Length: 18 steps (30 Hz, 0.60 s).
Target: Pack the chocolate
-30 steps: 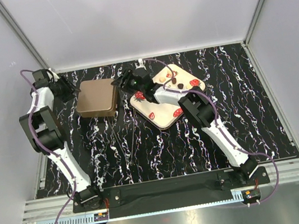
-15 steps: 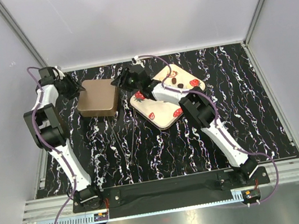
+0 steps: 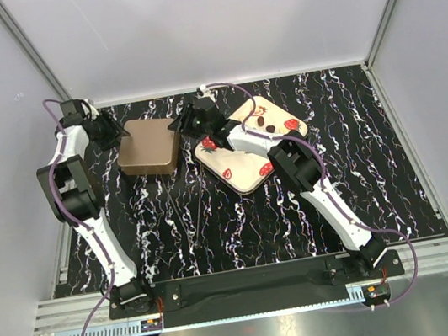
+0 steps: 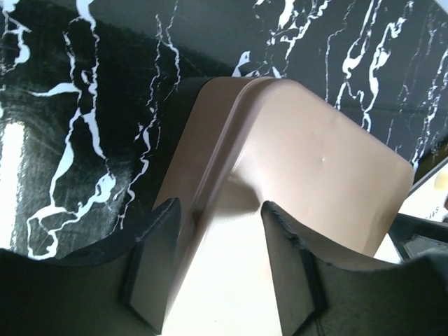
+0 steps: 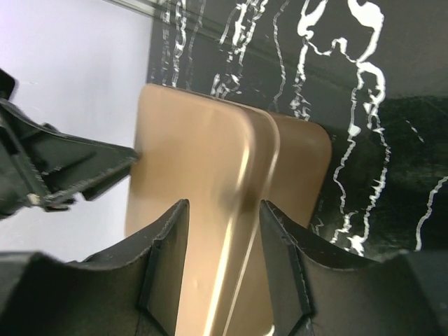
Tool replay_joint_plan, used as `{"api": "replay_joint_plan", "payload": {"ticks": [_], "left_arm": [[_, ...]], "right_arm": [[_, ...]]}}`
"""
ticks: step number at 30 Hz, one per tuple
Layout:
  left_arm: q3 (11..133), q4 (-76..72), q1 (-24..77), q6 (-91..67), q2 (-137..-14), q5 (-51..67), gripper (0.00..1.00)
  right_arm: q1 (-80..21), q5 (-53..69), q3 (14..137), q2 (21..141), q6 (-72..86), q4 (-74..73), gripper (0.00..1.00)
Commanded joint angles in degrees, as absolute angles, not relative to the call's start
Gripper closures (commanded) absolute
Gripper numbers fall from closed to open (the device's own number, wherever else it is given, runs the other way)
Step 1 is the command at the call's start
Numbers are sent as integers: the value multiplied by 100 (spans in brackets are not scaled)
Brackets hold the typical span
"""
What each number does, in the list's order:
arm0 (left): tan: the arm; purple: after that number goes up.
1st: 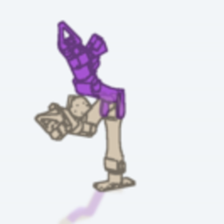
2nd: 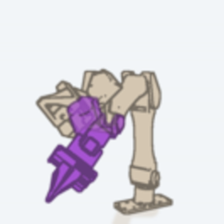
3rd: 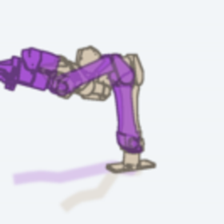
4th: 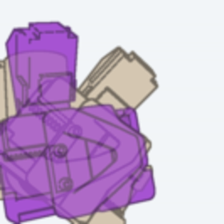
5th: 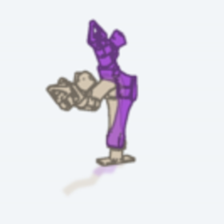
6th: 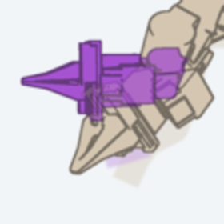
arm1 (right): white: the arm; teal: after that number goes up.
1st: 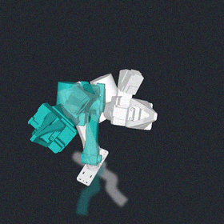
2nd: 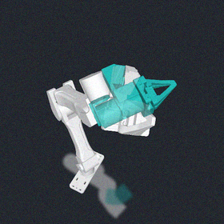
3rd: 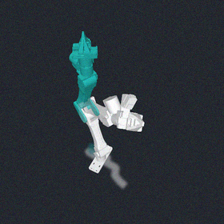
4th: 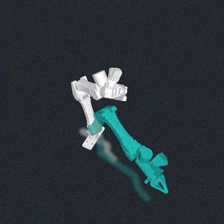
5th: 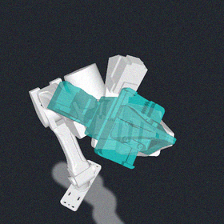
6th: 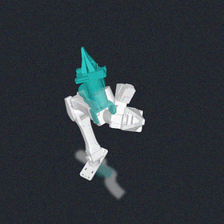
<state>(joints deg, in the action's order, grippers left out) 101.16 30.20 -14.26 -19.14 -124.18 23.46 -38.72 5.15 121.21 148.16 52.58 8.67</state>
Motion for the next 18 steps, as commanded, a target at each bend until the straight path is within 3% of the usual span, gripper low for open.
{"api": "replay_joint_plan", "payload": {"ticks": [1, 7, 10, 13, 14, 15, 18], "left_arm": [[10546, 3067, -1476, -1784, -12199, 2057, 42], [10819, 3243, -1529, -1714, -11901, 1916, 40], [10653, 3042, -1520, -1906, -11646, 2161, 47], [10301, 2629, -1521, -2091, -11593, 2627, 60], [10222, 2558, -1512, -2205, -11636, 2845, 70], [10222, 2471, -1512, -2250, -11698, 2935, 74], [10300, 2373, -1521, -2417, -12005, 3277, 87]], "right_arm": [[-3920, 352, 12427, 14713, 4984, 730, 48], [-3911, 185, 12375, 14546, 4948, 404, 49], [-3911, 27, 12305, 14266, 4852, 212, 51], [-3920, 35, 12244, 14116, 4667, 307, 69], [-3911, 270, 12208, 14037, 4597, 638, 86], [-3911, 481, 12165, 14036, 4588, 876, 92], [-3894, 1316, 12584, 14360, 4614, 1143, 100]]}}
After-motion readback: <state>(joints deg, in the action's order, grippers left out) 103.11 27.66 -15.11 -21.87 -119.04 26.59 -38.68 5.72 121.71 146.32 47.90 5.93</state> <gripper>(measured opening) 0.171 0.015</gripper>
